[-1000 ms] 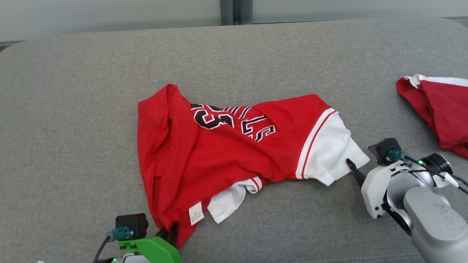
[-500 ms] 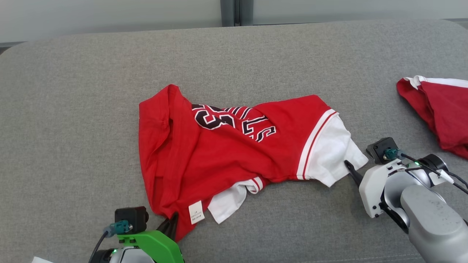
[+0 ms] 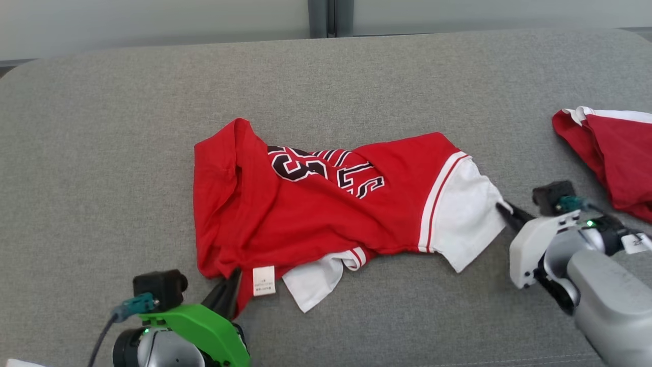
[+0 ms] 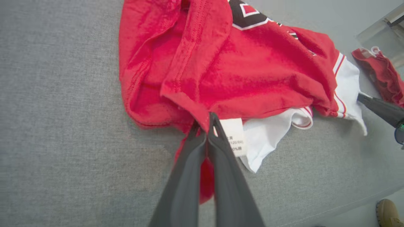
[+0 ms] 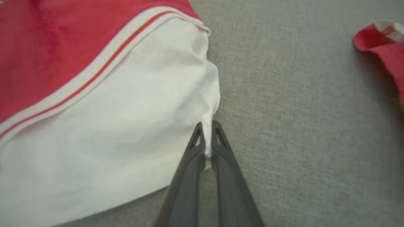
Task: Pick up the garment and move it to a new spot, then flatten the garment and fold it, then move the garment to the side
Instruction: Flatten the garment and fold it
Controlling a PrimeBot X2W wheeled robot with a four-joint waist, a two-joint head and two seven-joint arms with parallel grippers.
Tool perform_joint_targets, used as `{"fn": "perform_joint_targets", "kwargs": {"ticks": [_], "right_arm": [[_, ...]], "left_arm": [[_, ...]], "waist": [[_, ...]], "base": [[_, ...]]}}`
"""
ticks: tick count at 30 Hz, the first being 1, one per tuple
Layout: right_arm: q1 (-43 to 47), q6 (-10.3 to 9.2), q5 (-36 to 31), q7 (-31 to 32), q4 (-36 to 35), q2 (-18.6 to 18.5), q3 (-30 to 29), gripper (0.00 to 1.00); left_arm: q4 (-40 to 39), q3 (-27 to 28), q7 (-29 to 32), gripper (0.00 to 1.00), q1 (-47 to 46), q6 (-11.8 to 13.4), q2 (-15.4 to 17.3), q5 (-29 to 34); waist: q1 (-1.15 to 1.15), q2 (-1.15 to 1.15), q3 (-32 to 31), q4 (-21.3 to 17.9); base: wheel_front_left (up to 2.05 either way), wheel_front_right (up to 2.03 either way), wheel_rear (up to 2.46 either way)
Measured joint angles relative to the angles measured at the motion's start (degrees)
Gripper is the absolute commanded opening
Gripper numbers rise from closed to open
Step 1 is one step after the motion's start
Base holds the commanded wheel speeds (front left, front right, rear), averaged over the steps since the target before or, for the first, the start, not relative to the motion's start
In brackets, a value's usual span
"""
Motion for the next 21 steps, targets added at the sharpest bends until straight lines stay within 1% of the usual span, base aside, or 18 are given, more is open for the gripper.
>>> {"fn": "perform_joint_targets", "kwargs": {"ticks": [3, 6, 8, 12, 13, 17, 19, 21], "right_arm": [[-0.60, -0.02, 4.55, -1.57, -4.39, -3.03, -1.32, 0.00], [-1.08, -0.02, 8.73, -1.93, -11.06, -6.88, -3.13, 0.00], [-1.04, -0.02, 11.92, -1.78, -15.91, -9.69, -5.44, 0.00], [-0.26, -0.02, 18.19, -0.58, -26.32, -13.99, -12.77, 0.00], [0.63, -0.03, 20.84, 0.66, -31.43, -15.36, -16.82, 0.00], [1.88, -0.03, 24.66, 3.63, -40.08, -16.16, -25.05, 0.00], [1.88, -0.03, 25.37, 5.45, -43.46, -16.19, -29.33, 0.00], [1.63, -0.03, 25.28, 7.59, -45.56, -16.44, -33.01, 0.00]], "left_arm": [[-4.82, 1.65, 0.87, 0.00, 0.14, -0.04, 0.65, -2.27], [-11.01, 3.23, 2.63, 0.00, 1.04, -0.51, 1.57, -5.09], [-15.10, 4.33, 3.90, 0.00, 1.71, -0.62, 2.14, -6.75], [-22.54, 5.88, 6.22, 0.00, 2.57, -0.83, 3.03, -10.44], [-25.54, 6.48, 7.34, 0.00, 2.62, -1.02, 3.31, -12.39], [-30.94, 7.35, 9.77, 0.00, 0.92, -1.56, 4.14, -15.88], [-33.21, 7.92, 11.45, 0.00, -1.09, -1.99, 4.79, -18.44], [-34.94, 9.02, 13.70, 0.00, -4.27, -2.37, 6.71, -20.56]], "waist": [[0.00, 0.00, -0.30, -0.24], [0.00, 0.00, -0.63, -0.72], [0.00, 0.00, -0.76, -1.14], [0.00, 0.00, -0.77, -1.99], [0.00, 0.00, -0.51, -2.33], [0.00, 0.00, 0.32, -2.78], [0.00, 0.00, 0.89, -2.88], [0.00, 0.00, 1.63, -2.87]], "base": [[0.00, 0.00, 0.00], [0.00, 0.00, 0.00], [0.00, 0.00, 0.00], [0.00, 0.00, 0.00], [0.00, 0.00, 0.00], [0.00, 0.00, 0.00], [0.00, 0.00, 0.00], [0.00, 0.00, 0.00]]}}
